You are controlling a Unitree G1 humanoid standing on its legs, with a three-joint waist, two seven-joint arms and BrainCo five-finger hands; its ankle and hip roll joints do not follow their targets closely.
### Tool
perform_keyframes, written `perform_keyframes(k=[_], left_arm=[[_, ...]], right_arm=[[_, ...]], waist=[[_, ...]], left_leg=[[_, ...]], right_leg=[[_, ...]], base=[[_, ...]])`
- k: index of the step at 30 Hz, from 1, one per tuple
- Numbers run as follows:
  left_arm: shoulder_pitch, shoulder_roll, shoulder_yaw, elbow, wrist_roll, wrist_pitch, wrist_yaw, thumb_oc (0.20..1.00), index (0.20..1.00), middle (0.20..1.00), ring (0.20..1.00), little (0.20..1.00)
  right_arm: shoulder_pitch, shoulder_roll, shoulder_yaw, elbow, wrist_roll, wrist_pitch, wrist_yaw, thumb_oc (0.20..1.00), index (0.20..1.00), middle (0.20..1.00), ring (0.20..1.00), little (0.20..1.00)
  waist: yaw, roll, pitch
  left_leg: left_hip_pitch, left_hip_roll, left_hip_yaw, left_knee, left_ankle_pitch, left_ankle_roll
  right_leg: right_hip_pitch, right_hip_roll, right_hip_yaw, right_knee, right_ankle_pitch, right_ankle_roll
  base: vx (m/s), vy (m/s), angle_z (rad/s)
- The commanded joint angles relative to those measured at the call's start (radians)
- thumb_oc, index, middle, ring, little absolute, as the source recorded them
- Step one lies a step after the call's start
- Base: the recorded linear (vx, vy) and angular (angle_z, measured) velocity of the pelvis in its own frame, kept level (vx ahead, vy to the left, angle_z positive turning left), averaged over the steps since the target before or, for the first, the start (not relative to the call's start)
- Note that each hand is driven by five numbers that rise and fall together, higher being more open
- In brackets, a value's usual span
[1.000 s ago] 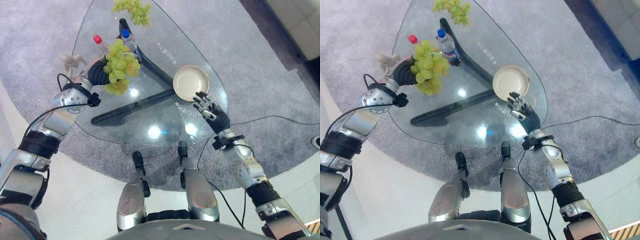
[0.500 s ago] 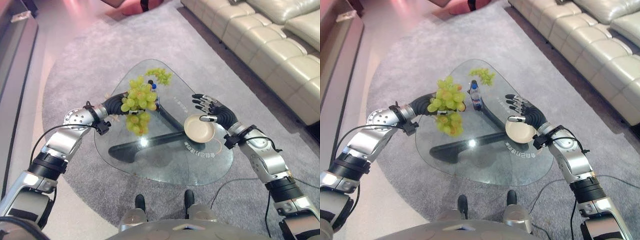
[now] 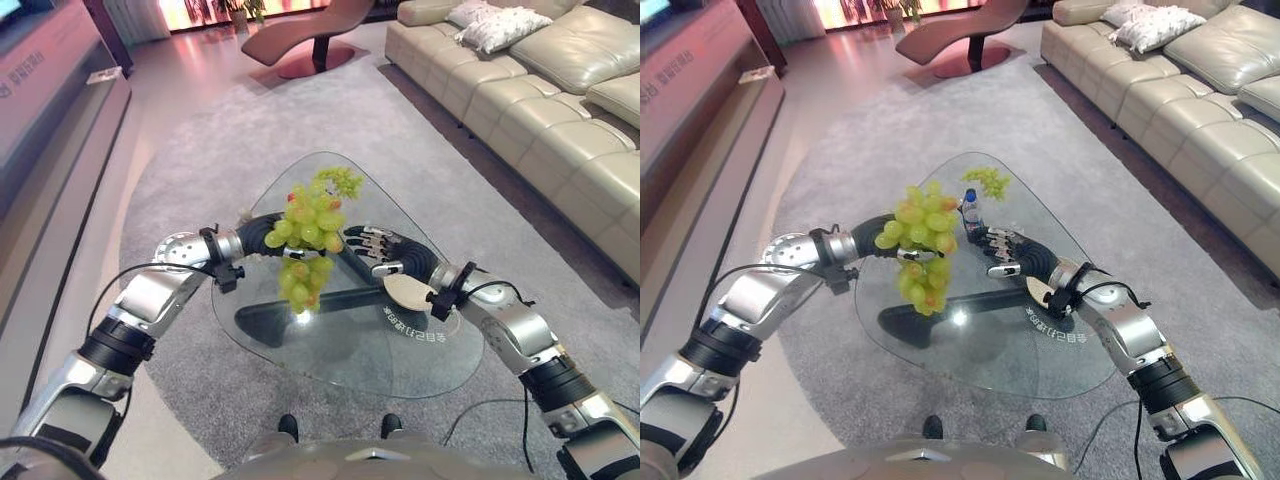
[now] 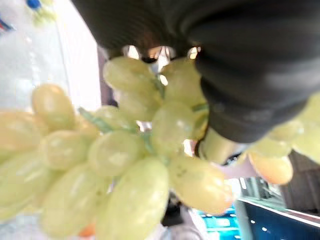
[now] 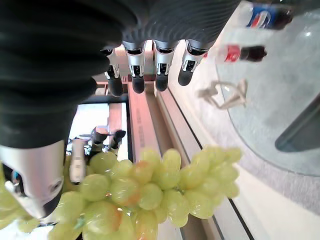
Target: Pick up fruits into the plate
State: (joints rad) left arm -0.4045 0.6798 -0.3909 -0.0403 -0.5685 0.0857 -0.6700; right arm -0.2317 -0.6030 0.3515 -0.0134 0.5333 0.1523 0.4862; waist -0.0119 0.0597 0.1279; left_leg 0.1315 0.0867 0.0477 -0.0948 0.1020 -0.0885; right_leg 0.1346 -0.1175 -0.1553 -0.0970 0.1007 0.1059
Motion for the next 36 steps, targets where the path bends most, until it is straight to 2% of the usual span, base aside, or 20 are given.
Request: perform_keyframes(k=[1, 11, 25, 36], left_arm=[[-0.131, -0.005, -0.016, -0.011, -0.097, -0.034, 0.016, 0.200, 0.200, 0.200, 0.200, 0.200], [-0.173, -0.059, -0.030, -0.041, -0.145, -0.019, 0.051, 0.200, 0.200, 0.200, 0.200, 0.200], [-0.212, -0.076, -0.033, -0.051, -0.129, -0.066, 0.118, 0.200, 0.200, 0.200, 0.200, 0.200], [-0.209, -0.096, -0.016, -0.057, -0.148, -0.076, 0.142, 0.200, 0.200, 0.200, 0.200, 0.200]], right_arm=[[-0.067, 0.037, 0.025, -0.047, 0.049, -0.026, 0.015, 1.000, 1.000, 1.000, 1.000, 1.000], [-0.087, 0.102, 0.069, -0.001, 0.093, -0.021, 0.008, 1.000, 1.000, 1.000, 1.000, 1.000], [-0.084, 0.144, 0.109, 0.006, 0.135, -0.003, 0.038, 1.000, 1.000, 1.000, 1.000, 1.000], [-0.069, 0.191, 0.139, 0.005, 0.207, 0.016, 0.071, 1.000, 1.000, 1.000, 1.000, 1.000]], waist=[[0.014, -0.039, -0.042], [0.022, -0.040, -0.049], [0.021, -0.038, -0.047], [0.022, -0.035, -0.043]], left_leg=[[0.048, -0.003, 0.029, 0.008, -0.133, -0.002], [0.050, -0.005, 0.018, 0.008, -0.133, 0.001], [0.047, -0.002, 0.017, 0.008, -0.132, -0.001], [0.046, 0.001, 0.016, 0.008, -0.129, -0.003]], right_leg=[[0.064, -0.071, -0.054, 0.038, -0.105, 0.047], [0.067, -0.073, -0.053, 0.037, -0.106, 0.044], [0.067, -0.071, -0.050, 0.028, -0.104, 0.039], [0.067, -0.068, -0.045, 0.025, -0.106, 0.034]], base=[[0.00, 0.052, 0.07], [0.00, 0.017, 0.04], [0.00, 0.000, 0.00], [0.00, 0.000, 0.00]])
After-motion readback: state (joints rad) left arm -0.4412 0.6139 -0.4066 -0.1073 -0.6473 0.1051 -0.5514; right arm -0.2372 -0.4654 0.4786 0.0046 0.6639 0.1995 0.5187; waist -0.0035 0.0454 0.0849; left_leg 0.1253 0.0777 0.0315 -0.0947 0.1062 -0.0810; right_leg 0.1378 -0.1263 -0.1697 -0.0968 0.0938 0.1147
